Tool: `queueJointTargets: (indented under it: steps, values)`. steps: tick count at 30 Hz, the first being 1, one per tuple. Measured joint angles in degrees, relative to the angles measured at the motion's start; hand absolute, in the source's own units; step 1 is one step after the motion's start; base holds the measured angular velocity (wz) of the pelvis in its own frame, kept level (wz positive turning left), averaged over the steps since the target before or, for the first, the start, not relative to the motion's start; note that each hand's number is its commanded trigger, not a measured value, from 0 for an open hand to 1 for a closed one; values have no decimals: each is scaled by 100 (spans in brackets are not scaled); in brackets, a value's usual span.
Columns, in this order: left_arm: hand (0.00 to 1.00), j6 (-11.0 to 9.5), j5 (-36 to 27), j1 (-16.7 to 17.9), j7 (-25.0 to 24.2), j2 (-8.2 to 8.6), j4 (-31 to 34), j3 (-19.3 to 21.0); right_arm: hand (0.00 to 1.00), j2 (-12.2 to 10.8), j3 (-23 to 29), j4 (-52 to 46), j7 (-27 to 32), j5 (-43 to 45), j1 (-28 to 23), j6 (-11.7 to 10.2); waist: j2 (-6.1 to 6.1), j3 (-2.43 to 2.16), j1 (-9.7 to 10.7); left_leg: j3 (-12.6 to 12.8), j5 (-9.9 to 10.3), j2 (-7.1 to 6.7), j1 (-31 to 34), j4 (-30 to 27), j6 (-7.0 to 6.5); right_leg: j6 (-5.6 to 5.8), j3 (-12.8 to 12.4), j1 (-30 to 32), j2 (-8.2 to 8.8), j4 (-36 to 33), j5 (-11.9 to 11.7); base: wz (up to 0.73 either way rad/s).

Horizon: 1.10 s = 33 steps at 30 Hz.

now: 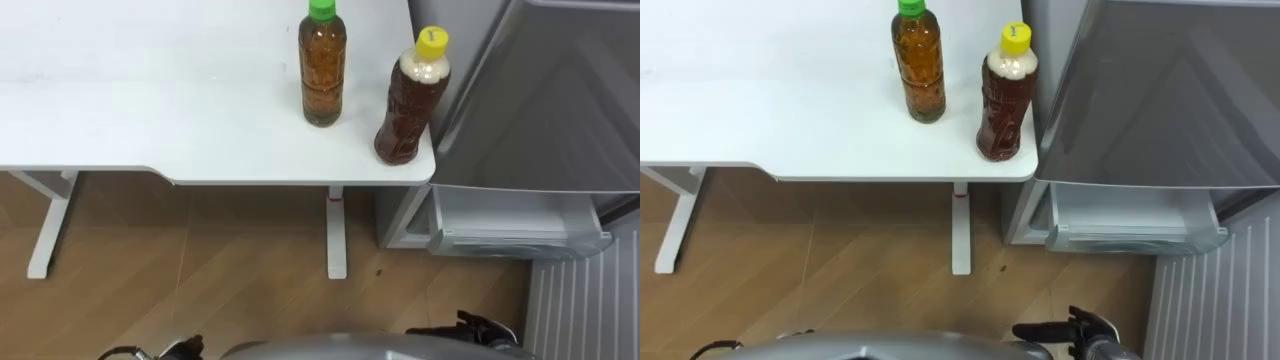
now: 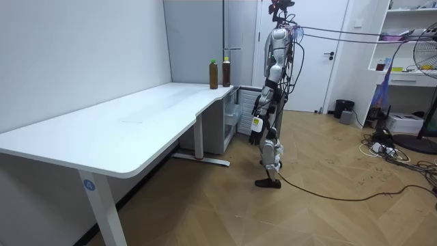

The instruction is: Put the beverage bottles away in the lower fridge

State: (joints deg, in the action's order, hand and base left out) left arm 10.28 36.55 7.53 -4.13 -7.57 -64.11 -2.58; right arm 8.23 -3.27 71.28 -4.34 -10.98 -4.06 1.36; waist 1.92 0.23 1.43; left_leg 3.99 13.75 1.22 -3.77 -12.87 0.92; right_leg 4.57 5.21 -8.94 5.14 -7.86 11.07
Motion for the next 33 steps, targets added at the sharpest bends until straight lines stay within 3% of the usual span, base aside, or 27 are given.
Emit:
queueJointTargets:
  steps: [15, 21, 30, 33]
  values:
    - [0, 63, -19, 68, -289, 9, -15, 95, 0, -2, 149, 40, -70, 55, -41, 9, 9, -11, 0, 45, 2, 7, -95, 1, 0, -9, -51, -19, -1, -15, -6, -2]
    - [0, 126, -471, 136, -118, 61, -122, 485, 0, -4, 287, 47, -57, 49, -56, 82, -23, -20, 5, 29, 2, 7, -88, 10, 0, -13, -29, -26, -3, -20, -8, -1]
    - [0, 195, -2818, 365, 680, 28, -149, 1018, 0, -6, 471, 100, -85, -6, -23, 247, -58, -35, -7, 12, 3, 7, -88, 13, 0, -13, -2, -32, -3, -14, -8, 0]
    - [0, 133, -4479, 458, 1068, 12, -105, 1736, 0, -3, 580, 99, -81, -55, -46, 316, -91, -13, -34, -7, 2, 7, -147, 14, -1, -14, 60, -112, -1, -16, -9, 5]
